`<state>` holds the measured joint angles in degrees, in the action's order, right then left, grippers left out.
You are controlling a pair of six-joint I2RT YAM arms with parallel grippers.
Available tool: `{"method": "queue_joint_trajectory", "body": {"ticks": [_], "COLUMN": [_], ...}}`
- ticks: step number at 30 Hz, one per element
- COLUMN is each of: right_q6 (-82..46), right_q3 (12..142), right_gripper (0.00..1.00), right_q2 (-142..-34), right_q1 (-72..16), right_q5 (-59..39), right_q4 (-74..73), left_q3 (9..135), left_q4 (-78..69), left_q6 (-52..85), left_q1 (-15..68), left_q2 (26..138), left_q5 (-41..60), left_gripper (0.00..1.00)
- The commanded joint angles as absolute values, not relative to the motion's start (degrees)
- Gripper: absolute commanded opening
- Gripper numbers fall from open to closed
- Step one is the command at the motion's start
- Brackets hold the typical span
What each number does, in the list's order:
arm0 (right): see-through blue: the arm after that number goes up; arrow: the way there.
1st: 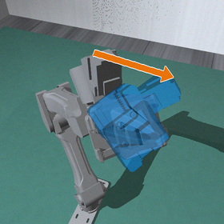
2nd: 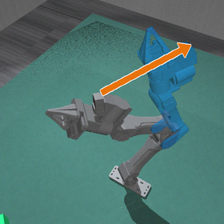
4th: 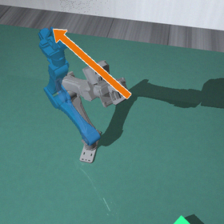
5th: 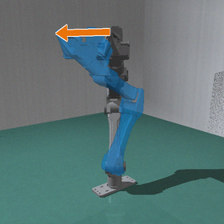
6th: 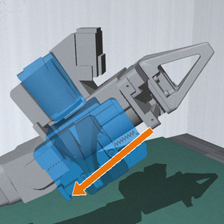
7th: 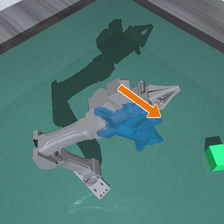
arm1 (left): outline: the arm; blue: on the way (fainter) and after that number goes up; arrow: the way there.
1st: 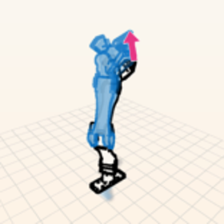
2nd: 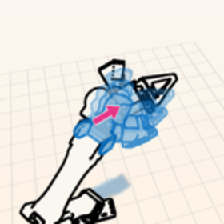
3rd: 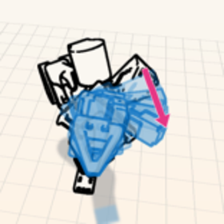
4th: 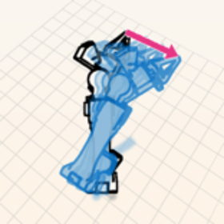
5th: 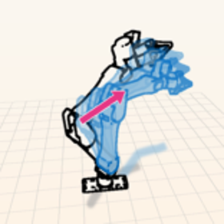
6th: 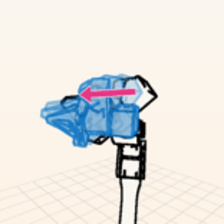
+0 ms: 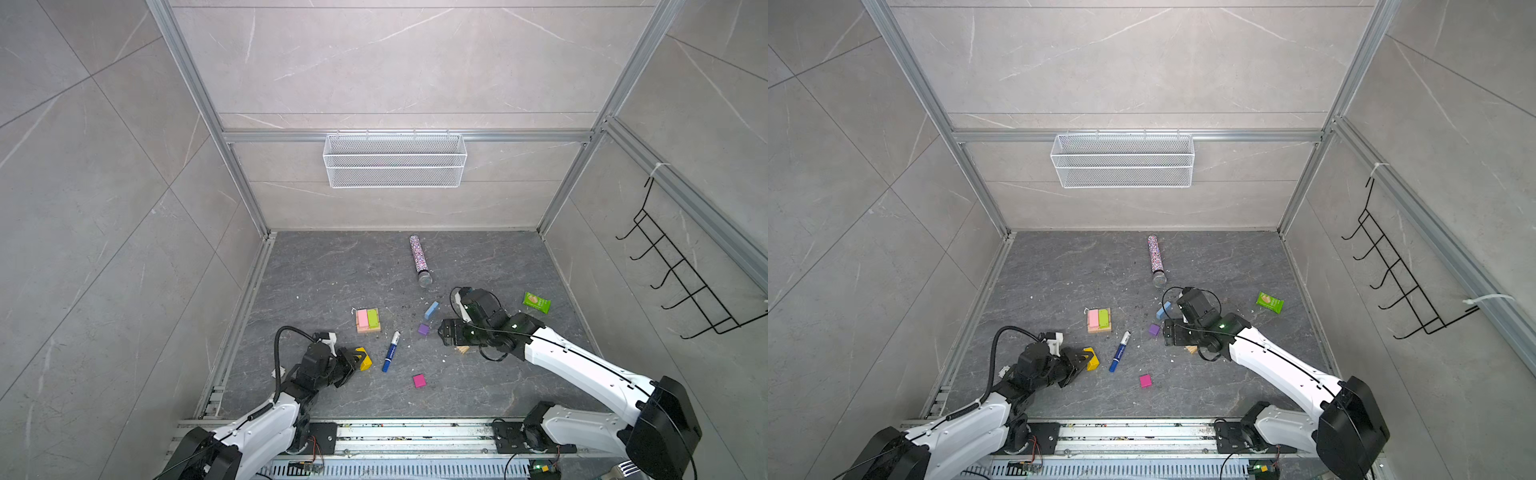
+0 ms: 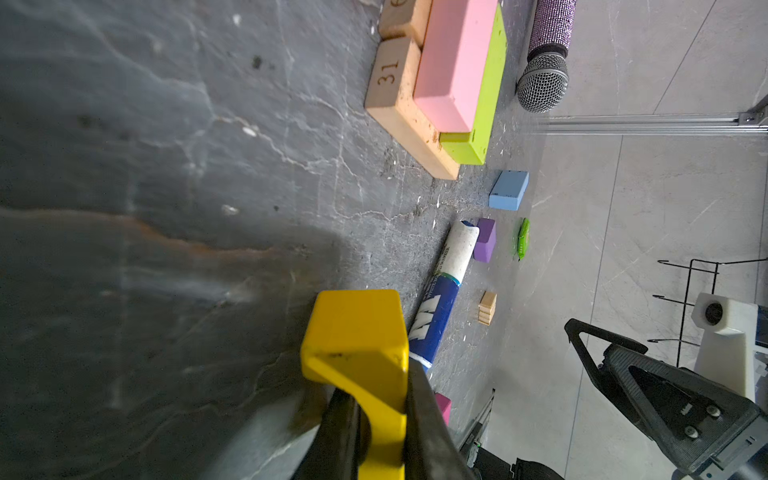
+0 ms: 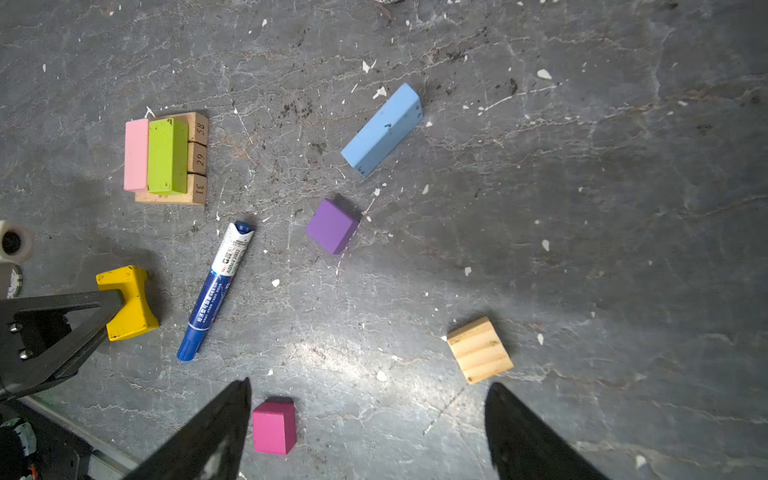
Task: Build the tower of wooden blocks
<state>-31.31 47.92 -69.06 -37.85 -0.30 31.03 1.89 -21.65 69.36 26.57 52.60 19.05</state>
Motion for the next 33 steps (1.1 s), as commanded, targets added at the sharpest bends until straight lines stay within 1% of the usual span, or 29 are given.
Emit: {"method": "queue_joint_trajectory", "body": {"ticks": [1,6,16,24,29,33], "right_q6": [-31.74,-31.82,-31.83,-31.76,-31.59,-31.63], "right_q3": [49.22,49.14,48.72,48.66,48.69,48.69], "right_gripper": [0.85,0.85,0.85,0.85,0.85,0.85], "right_q2": [-69.61,-69.65,-69.35,-69.51,-69.61,-69.69], "right_q1": [-37.64,-37.67,-37.66,-37.62,-37.62,-37.66], "right_q5": [-0.75,-0.73,-0.57,-0.69,-0.45,-0.45], "right_q4": [30.59,30.41,30.67,30.50,30.59,30.50], "left_q3": [4.32,7.07,6.99,5.98,5.60,5.62], "left_q4": [-26.82,-29.22,-38.42,-39.87,-33.02,-30.57], "left_q6": [70.03,69.32,70.28,70.76,69.75,69.26], "left_q1": [26.23,26.20,26.20,26.17,26.19,26.20], "left_q2": [55.03,59.83,69.72,71.86,68.99,67.94], "left_q5": [21.57,23.83,26.27,26.30,24.63,24.26], "left_gripper": [0.00,0.00,0.00,0.00,0.07,0.12]}}
